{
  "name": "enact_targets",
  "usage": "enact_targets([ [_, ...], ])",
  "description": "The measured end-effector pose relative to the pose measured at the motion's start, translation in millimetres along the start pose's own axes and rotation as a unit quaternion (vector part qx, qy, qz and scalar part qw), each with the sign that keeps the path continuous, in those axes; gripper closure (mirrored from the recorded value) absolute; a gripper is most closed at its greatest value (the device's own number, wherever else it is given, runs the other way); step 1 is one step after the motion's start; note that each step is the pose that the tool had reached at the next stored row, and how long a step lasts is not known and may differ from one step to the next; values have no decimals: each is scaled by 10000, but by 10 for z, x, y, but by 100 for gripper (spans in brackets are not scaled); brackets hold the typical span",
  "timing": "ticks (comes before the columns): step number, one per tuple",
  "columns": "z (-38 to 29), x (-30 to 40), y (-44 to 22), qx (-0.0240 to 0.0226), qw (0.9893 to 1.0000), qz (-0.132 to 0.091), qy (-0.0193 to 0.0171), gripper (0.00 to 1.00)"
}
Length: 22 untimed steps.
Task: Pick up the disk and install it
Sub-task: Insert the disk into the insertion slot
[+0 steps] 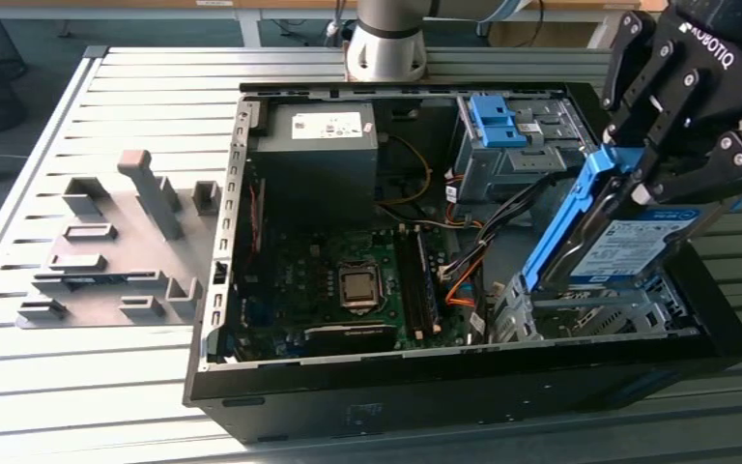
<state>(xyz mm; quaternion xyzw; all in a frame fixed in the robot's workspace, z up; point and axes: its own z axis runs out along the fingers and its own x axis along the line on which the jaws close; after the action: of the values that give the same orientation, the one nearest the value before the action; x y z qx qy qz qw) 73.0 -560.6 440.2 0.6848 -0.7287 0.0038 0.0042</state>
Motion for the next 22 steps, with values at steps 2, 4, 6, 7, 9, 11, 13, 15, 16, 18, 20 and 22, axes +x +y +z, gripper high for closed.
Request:
enact_targets([
  [2,5,9,1,0,10000,0,-1,64],
  [4,7,12,10,0,10000,0,0,64],
  [6,12,19,19,0,10000,0,-1,64],
  [7,14,25,21,0,10000,-3,1,64],
  [9,30,32,22,0,10000,-8,-1,64],
  [11,51,33,22,0,10000,-9,0,64],
  [13,72,33,22,0,10000,-9,0,64],
  [15,88,32,22,0,10000,-8,0,64],
  [16,94,32,22,0,10000,-8,0,64],
  [18,95,33,22,0,10000,-8,1,64],
  [20,96,33,22,0,10000,-8,1,64],
  [22,96,32,22,0,10000,-8,0,64],
])
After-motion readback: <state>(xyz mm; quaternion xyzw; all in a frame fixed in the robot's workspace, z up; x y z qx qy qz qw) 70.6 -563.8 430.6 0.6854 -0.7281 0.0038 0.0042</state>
